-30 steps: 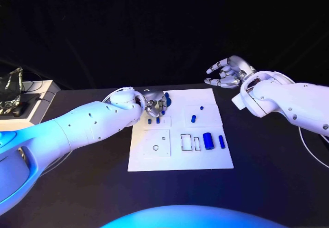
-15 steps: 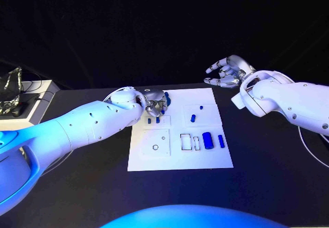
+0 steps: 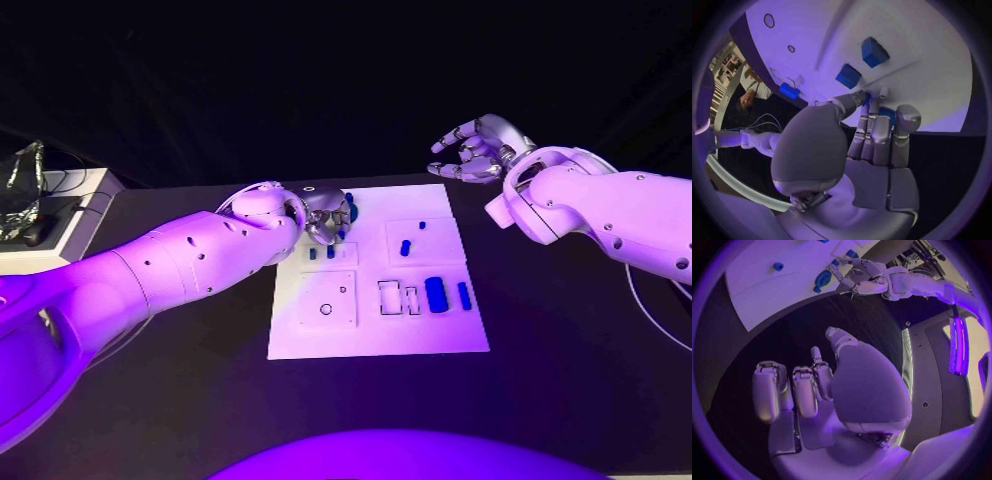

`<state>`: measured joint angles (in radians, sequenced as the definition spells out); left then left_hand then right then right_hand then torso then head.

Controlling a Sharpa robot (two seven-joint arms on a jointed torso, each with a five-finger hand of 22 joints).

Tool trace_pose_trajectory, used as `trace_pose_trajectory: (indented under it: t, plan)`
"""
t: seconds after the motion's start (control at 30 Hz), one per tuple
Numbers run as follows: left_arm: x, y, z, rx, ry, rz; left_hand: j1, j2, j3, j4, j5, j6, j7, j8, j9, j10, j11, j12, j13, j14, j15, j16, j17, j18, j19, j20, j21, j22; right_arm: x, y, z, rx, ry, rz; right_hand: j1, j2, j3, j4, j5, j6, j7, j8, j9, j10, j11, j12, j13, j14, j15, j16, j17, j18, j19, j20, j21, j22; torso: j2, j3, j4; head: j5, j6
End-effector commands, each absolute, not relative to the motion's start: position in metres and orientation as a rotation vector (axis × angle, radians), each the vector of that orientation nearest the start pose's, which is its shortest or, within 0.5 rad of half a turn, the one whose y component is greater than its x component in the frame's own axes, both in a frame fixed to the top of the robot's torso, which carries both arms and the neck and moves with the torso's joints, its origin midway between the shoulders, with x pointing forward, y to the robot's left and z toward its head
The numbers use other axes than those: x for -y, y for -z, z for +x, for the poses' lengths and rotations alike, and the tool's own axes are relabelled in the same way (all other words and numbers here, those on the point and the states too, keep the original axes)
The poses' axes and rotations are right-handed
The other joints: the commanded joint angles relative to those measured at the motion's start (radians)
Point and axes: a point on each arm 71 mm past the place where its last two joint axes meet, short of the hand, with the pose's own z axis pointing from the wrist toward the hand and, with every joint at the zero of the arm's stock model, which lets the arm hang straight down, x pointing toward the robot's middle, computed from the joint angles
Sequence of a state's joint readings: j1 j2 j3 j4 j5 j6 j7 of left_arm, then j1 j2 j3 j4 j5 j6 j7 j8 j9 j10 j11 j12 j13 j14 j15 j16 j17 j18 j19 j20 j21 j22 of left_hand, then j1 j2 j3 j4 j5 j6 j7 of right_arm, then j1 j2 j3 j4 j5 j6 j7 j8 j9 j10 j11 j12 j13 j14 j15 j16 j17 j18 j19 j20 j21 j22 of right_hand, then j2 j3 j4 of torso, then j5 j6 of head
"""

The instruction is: Assemble the parts on the task board

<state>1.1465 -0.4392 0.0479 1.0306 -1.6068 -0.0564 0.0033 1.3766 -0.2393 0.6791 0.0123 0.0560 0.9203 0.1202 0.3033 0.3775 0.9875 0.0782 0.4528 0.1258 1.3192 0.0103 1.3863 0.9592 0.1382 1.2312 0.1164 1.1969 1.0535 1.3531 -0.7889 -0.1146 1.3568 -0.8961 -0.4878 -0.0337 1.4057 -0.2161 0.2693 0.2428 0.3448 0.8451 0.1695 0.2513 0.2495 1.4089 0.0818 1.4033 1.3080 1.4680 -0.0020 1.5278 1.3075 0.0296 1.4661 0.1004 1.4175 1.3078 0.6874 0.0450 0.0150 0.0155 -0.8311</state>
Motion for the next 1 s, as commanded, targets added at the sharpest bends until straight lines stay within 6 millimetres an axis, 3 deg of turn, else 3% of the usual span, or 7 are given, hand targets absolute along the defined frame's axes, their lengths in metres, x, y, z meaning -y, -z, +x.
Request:
trace_pose_trajectory:
  t: [0.03, 0.23, 0.47, 1.0]
  plan:
    - [-0.1204, 0.2298, 0.5509, -1.859, 0.585, 0.376, 0.007, 0.015, 0.008, -0.007, -0.004, 0.024, 0.003, 0.002, 0.003, 0.025, -0.005, 0.008, 0.006, 0.011, -0.003, 0.007, 0.001, -0.016, 0.009, -0.003, 0.014, 0.009, 0.2362, 0.1377, 0.537, -1.528, -0.77, 0.375, 0.002, -0.005, 0.008, 0.0, 0.004, -0.006, -0.001, 0.005, 0.001, -0.002, 0.0, -0.004, 0.087, 0.076, 0.005, -0.002, 0.157, 0.013, 0.033, 0.004, -0.006, 0.123, -0.001, -0.0004, 0.0006, -0.001, -0.001]
    - [-0.1212, 0.2297, 0.5515, -1.852, 0.58, 0.375, 0.037, 0.046, 0.029, -0.039, -0.004, 0.061, 0.004, 0.005, 0.008, 0.069, -0.017, 0.013, 0.018, 0.023, -0.015, 0.015, 0.011, -0.021, 0.024, -0.014, 0.037, 0.037, 0.2359, 0.1377, 0.537, -1.528, -0.77, 0.375, 0.002, -0.005, 0.009, 0.001, 0.004, -0.006, -0.001, 0.006, 0.001, 0.001, -0.001, -0.002, 0.088, 0.076, 0.005, -0.002, 0.157, 0.013, 0.033, 0.003, -0.006, 0.124, 0.0, -0.0007, 0.0009, -0.001, -0.003]
    - [-0.1216, 0.2274, 0.5525, -1.817, 0.589, 0.368, 0.036, 0.061, 0.039, -0.048, -0.004, 0.083, 0.007, 0.003, 0.01, 0.091, -0.019, 0.004, 0.024, 0.035, -0.018, 0.021, 0.025, -0.026, 0.038, -0.019, 0.057, 0.061, 0.236, 0.1377, 0.537, -1.528, -0.77, 0.375, 0.001, -0.005, 0.009, 0.001, 0.004, -0.005, -0.001, 0.007, 0.001, 0.003, -0.001, 0.0, 0.091, 0.077, 0.005, -0.002, 0.157, 0.013, 0.033, 0.003, -0.006, 0.124, -0.001, -0.0004, 0.0, -0.001, -0.002]
    - [-0.122, 0.2209, 0.5495, -1.76, 0.655, 0.326, 0.024, 0.058, 0.048, -0.056, -0.004, 0.087, 0.013, -0.01, 0.009, 0.106, -0.014, -0.026, 0.024, 0.043, -0.016, 0.023, 0.025, -0.029, 0.045, -0.017, 0.067, 0.072, 0.2366, 0.1378, 0.5372, -1.529, -0.769, 0.375, 0.001, -0.005, 0.009, 0.001, 0.004, -0.005, -0.001, 0.007, 0.001, 0.003, -0.001, 0.0, 0.091, 0.077, 0.005, -0.002, 0.157, 0.013, 0.033, 0.003, -0.006, 0.124, -0.002, -0.0017, -0.0003, -0.001, 0.007]
